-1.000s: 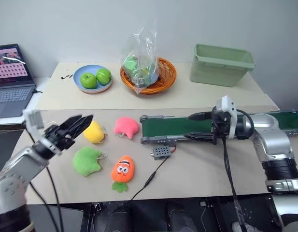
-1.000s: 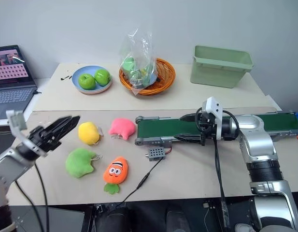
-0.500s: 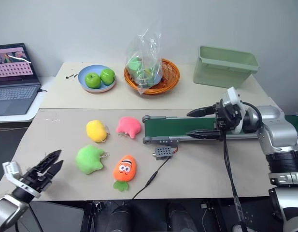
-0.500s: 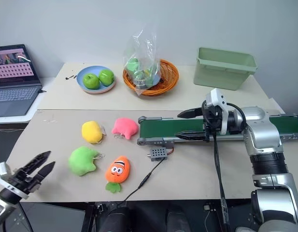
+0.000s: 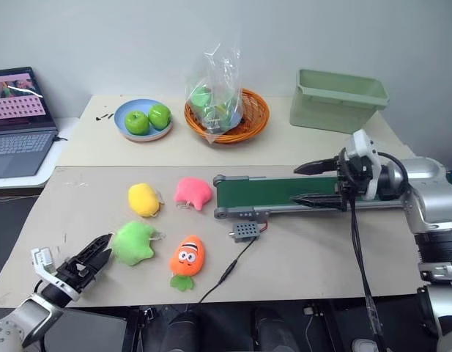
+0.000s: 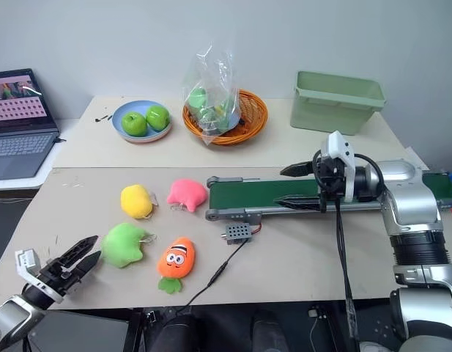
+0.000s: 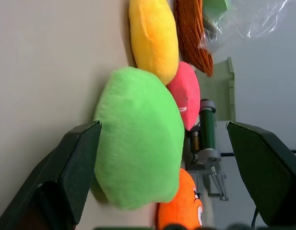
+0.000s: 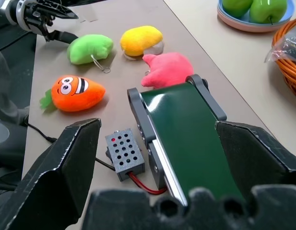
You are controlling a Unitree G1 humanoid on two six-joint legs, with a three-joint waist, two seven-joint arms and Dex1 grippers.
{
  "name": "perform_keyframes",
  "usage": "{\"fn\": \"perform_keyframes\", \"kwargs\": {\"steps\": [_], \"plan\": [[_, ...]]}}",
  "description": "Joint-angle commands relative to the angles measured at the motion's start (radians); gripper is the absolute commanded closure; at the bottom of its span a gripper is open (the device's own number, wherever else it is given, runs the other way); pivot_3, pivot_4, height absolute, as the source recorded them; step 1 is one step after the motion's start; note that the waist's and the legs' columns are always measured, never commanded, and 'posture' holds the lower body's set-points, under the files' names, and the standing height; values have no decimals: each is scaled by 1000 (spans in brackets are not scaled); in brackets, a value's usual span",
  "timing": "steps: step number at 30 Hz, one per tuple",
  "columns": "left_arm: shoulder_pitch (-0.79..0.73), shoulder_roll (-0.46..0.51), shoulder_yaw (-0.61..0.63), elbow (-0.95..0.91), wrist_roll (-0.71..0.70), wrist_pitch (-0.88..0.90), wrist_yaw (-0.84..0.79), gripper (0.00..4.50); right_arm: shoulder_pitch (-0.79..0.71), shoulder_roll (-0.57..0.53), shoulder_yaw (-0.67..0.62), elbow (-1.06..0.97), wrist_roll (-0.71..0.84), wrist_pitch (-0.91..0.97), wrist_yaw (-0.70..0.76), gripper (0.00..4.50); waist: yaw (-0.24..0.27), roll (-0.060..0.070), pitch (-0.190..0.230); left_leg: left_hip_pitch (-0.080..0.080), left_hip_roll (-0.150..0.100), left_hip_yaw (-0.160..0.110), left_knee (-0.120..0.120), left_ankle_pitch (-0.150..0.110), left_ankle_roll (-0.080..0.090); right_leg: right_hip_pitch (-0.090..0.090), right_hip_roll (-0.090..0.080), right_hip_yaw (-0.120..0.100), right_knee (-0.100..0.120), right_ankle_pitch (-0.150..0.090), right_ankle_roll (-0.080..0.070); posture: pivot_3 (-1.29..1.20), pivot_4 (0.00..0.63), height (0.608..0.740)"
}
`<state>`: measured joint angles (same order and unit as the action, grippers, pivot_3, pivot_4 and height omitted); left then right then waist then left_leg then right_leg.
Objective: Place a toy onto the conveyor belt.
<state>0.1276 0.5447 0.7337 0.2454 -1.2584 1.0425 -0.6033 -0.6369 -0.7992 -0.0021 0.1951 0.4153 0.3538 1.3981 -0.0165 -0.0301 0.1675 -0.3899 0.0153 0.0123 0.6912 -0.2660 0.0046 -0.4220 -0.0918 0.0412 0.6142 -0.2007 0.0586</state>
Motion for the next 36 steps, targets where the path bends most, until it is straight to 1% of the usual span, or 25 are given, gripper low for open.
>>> {"fn": "perform_keyframes", "kwargs": {"steps": [1,4,9,12,16,19,27,32,33,34,35,36], "plan": [[-4,21,38,17,-10,2,-13,59,8,-10,-34,-22,2,-18,-22,0,1,0,0,0,0,0,0,0,0,0,0,0,0,0,0,0,150,740],[-5,17,32,32,8,1,-17,59,9,-8,-33,-22,-4,-24,-32,0,1,0,0,0,0,0,0,0,0,0,0,0,0,0,0,0,150,740],[1,0,-26,91,86,-19,-56,59,5,-3,-43,-43,17,-2,-43,0,-1,0,0,0,0,0,0,0,0,0,0,0,0,0,0,0,150,740],[-17,-10,-48,92,100,-10,-67,59,8,-10,-40,-51,14,-7,-46,0,1,2,-1,1,0,0,0,0,0,0,0,0,0,0,0,0,150,740],[-74,-11,-74,132,132,-15,-86,59,13,-15,-44,-62,16,-3,-55,0,13,6,-4,0,-1,0,0,0,0,1,0,0,0,0,0,0,150,740],[-137,-18,-117,163,165,-11,-104,59,32,-25,-50,-82,15,2,-63,0,25,7,-4,1,-1,0,0,0,0,1,0,-1,0,0,0,0,150,740],[-240,-25,-198,240,249,-13,-160,59,65,-49,-76,-115,21,14,-87,0,21,8,-4,0,-1,0,0,0,0,1,0,0,-1,0,0,0,150,740],[-274,-26,-236,275,293,-5,-192,59,91,-57,-91,-142,23,19,-106,0,22,9,-5,1,-1,0,0,0,0,2,0,-1,0,0,0,0,150,740],[-279,-25,-246,281,302,-3,-202,571,94,-58,-93,-146,21,20,-110,0,22,9,-5,1,-1,0,0,0,0,2,0,-1,0,0,0,0,150,740],[-282,-25,-253,286,311,-1,-213,768,98,-59,-93,-150,20,20,-112,0,21,9,-5,1,-1,0,0,0,0,2,0,0,0,0,0,0,150,740],[-285,-23,-258,294,319,1,-223,1093,101,-60,-93,-154,18,20,-114,0,20,9,-5,1,-1,0,0,0,0,2,0,0,-1,0,0,0,150,740],[-288,-22,-260,303,326,-2,-232,1546,103,-61,-92,-157,16,19,-116,0,18,9,-5,0,-1,0,0,0,0,2,0,0,-1,0,0,0,150,740]]}}
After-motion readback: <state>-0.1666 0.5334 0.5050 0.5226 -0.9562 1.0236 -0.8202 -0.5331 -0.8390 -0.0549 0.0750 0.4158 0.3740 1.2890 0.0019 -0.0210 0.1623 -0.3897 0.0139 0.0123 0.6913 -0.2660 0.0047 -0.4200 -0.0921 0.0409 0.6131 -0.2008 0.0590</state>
